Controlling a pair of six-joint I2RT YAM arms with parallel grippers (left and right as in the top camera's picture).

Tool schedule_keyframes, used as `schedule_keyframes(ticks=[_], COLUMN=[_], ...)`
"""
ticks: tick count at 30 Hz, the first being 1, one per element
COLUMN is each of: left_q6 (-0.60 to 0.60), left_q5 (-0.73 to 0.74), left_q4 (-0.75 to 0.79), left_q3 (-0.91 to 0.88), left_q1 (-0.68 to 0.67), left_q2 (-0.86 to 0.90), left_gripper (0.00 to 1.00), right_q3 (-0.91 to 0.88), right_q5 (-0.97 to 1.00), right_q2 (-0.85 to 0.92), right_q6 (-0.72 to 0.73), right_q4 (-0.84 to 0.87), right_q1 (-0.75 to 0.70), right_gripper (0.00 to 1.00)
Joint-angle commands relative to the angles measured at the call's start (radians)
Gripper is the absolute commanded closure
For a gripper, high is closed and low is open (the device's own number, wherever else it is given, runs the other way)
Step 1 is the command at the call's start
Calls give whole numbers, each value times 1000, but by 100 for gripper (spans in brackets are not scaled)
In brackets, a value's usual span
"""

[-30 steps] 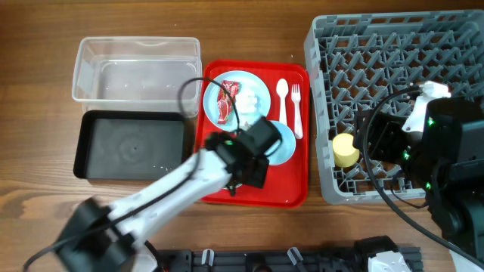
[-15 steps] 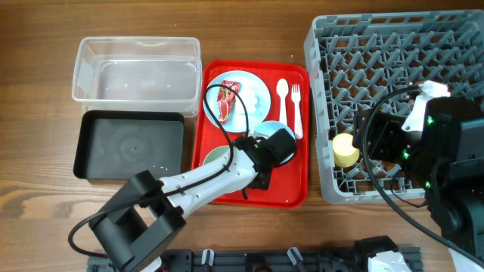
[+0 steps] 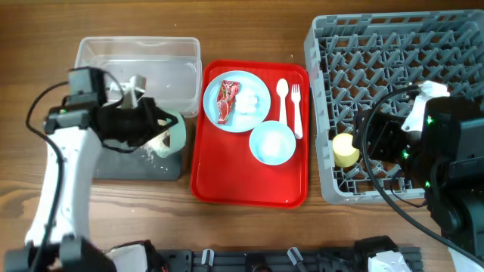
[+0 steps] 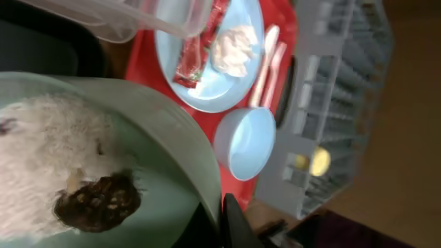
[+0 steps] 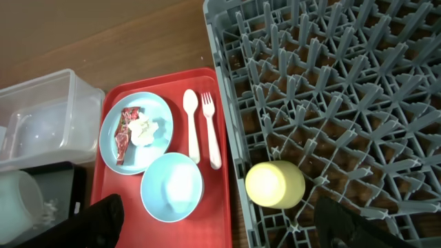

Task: Sort waste into correct bins and load items into the dishwasher rack
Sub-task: 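Grasp the green bowl with the left gripper and tip rice onto black tray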

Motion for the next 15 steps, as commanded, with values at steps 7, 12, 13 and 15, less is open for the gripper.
schedule_keyframes(ticks=[7,12,13,15], left_q6=[369,457,426,548], left_q5=[607,630,620,626], left_q4=[-116,-156,-171,-226], left_q3=[-69,-69,-69,-69], left_q1=[323,352,351,348], left_q2=[275,278,282,278], left_gripper=[96,96,96,96], right_q3=[9,9,9,9], right_q5=[-16,-16,-16,-16], right_q2=[2,2,2,2], right_q6=[-3,-5,-5,-5], right_q4=[-5,-3,0,-3], right_q1=[0,0,0,0], right_gripper=[11,11,11,11])
